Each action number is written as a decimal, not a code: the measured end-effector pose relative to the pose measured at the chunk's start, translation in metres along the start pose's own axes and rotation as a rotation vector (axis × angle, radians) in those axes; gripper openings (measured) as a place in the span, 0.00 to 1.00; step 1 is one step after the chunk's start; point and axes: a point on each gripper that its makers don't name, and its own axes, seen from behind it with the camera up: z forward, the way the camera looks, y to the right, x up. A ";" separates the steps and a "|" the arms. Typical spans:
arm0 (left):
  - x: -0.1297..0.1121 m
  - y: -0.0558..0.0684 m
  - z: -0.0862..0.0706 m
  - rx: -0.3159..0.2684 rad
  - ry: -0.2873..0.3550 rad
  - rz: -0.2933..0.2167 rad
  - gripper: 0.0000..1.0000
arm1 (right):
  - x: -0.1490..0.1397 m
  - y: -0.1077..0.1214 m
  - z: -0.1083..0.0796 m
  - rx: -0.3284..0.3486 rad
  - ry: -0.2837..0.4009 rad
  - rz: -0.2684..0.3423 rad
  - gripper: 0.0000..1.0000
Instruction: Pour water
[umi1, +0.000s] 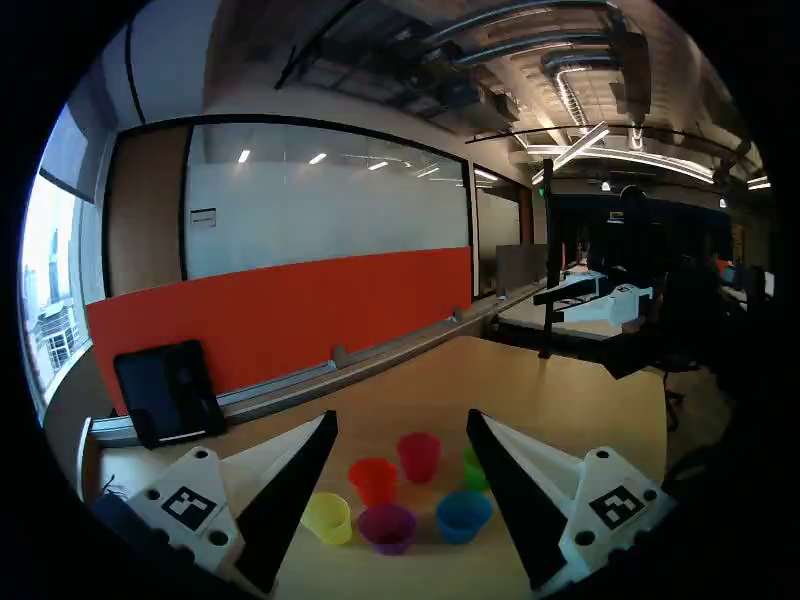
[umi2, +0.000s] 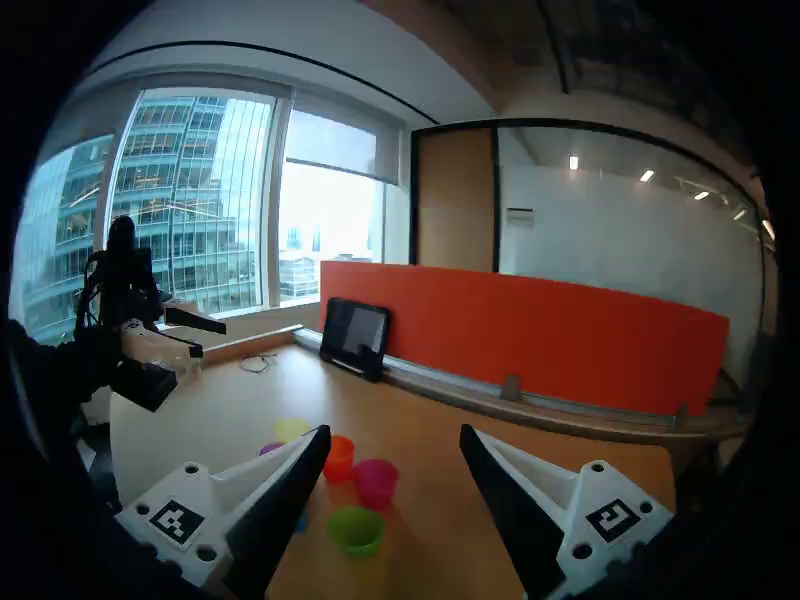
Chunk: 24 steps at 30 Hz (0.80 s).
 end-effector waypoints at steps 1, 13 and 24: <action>-0.003 0.002 0.001 -0.005 -0.005 0.000 0.96 | -0.003 0.000 0.000 0.002 -0.008 0.000 1.00; -0.045 0.023 0.013 -0.049 -0.065 0.002 0.96 | -0.038 -0.006 0.005 0.034 -0.075 -0.017 1.00; -0.082 0.041 0.025 -0.068 -0.110 0.030 0.96 | -0.076 -0.007 0.013 0.049 -0.138 -0.036 1.00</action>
